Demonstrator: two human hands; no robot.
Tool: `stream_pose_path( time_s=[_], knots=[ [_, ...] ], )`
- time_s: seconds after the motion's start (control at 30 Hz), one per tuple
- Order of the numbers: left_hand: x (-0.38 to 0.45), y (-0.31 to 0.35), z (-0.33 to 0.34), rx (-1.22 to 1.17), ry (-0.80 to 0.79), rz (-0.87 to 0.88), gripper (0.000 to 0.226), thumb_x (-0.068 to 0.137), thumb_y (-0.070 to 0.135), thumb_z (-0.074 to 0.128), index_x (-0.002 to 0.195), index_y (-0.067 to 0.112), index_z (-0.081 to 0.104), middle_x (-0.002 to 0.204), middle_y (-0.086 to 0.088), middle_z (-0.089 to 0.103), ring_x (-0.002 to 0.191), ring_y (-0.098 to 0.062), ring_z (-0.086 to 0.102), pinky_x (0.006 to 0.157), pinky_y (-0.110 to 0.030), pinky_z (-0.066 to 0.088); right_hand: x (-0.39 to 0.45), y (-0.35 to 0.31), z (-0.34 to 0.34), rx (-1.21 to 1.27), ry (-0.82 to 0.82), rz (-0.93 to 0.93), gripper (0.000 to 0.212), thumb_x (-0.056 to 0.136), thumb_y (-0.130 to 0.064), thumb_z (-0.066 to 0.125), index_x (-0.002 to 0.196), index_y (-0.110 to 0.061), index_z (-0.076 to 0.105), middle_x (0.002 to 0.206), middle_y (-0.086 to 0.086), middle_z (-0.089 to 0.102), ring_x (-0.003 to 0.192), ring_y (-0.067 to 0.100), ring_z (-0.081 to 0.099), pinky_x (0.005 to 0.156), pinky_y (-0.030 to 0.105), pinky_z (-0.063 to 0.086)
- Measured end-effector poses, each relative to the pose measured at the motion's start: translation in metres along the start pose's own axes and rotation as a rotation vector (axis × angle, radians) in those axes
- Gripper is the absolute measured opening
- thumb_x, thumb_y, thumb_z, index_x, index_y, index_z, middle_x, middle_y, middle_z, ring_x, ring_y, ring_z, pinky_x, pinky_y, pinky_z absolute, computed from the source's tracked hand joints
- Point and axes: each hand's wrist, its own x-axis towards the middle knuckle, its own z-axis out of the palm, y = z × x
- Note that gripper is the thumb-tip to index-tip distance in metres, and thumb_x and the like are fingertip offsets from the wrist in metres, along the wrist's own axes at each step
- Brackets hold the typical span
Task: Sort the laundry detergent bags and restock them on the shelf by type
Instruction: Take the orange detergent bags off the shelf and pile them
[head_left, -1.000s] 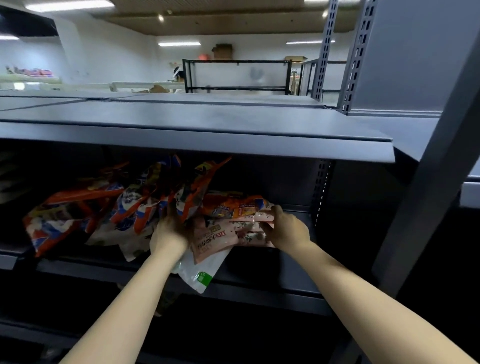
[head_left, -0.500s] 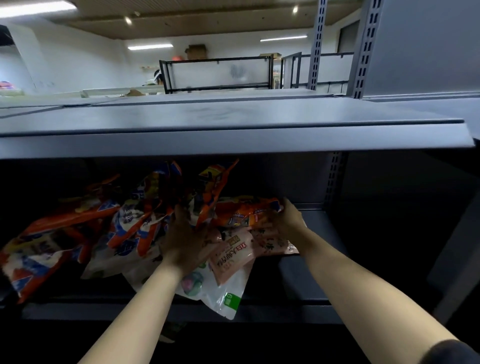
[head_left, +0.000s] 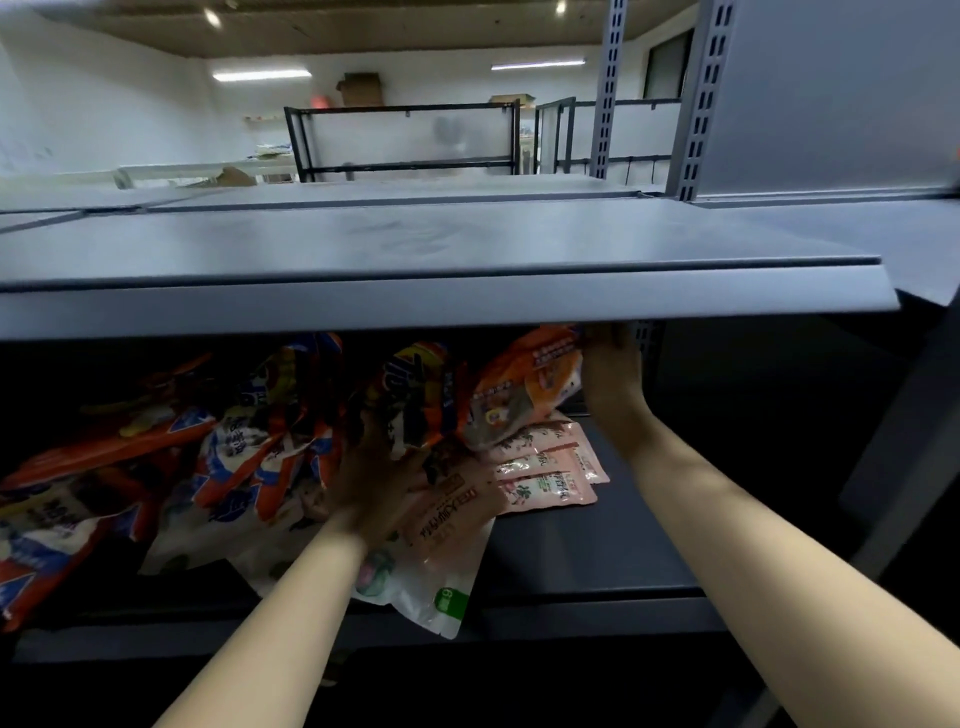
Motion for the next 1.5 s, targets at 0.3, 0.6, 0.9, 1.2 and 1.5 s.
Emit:
stream_pose_path(
  time_s=[0.3,0.6,0.9,1.2,1.5],
  knots=[
    [0.005,0.009,0.011,0.101,0.005,-0.067,0.067,0.092,0.006,0.051,0.148,0.028,0.021,0.157,-0.009,0.009,0.131,-0.033,0.035,0.077,-0.026,0.035,-0.024,0.069,-0.049,-0.194,0.151,0.393,0.063,0.074,-0.012,0.075,0.127,-0.012,0.041,0.105,0.009,0.056,0.090,0.023,0.055,0.078,0.028,0.043],
    [0.003,0.033,0.003,-0.021,0.165,0.070,0.033,0.094,0.012,0.045,0.126,0.016,0.051,0.121,-0.015,0.058,0.110,-0.033,0.058,0.090,-0.051,0.051,-0.030,0.093,-0.061,-0.337,0.132,0.482,0.028,0.094,-0.009,0.044,0.113,-0.010,0.065,0.109,0.015,0.065,0.101,0.031,0.059,0.079,0.030,0.045],
    [-0.064,0.081,0.013,-0.131,0.367,0.230,0.032,0.088,0.001,0.049,0.119,-0.001,0.060,0.099,-0.019,0.067,0.091,-0.034,0.063,0.076,-0.030,0.047,-0.037,0.052,-0.081,-0.241,0.105,0.194,0.027,0.091,-0.004,0.037,0.094,-0.018,0.061,0.081,0.005,0.058,0.085,0.027,0.057,0.073,0.027,0.038],
    [-0.133,0.132,0.014,-0.225,0.563,0.259,0.031,0.080,0.001,0.048,0.102,0.005,0.070,0.075,0.002,0.061,0.066,-0.011,0.052,0.062,-0.004,0.038,-0.078,-0.005,-0.114,-0.170,0.037,-0.084,0.022,0.094,-0.006,0.041,0.103,-0.010,0.061,0.081,0.008,0.063,0.072,0.021,0.057,0.061,0.026,0.038],
    [-0.203,0.168,0.004,-0.395,0.567,0.263,0.044,0.080,0.040,0.042,0.094,0.009,0.070,0.077,-0.002,0.067,0.071,-0.018,0.058,0.066,-0.027,0.042,-0.137,-0.060,-0.183,-0.146,0.098,-0.293,0.016,0.098,-0.012,0.040,0.090,-0.014,0.054,0.070,-0.009,0.061,0.068,-0.002,0.062,0.056,0.009,0.045]
  ],
)
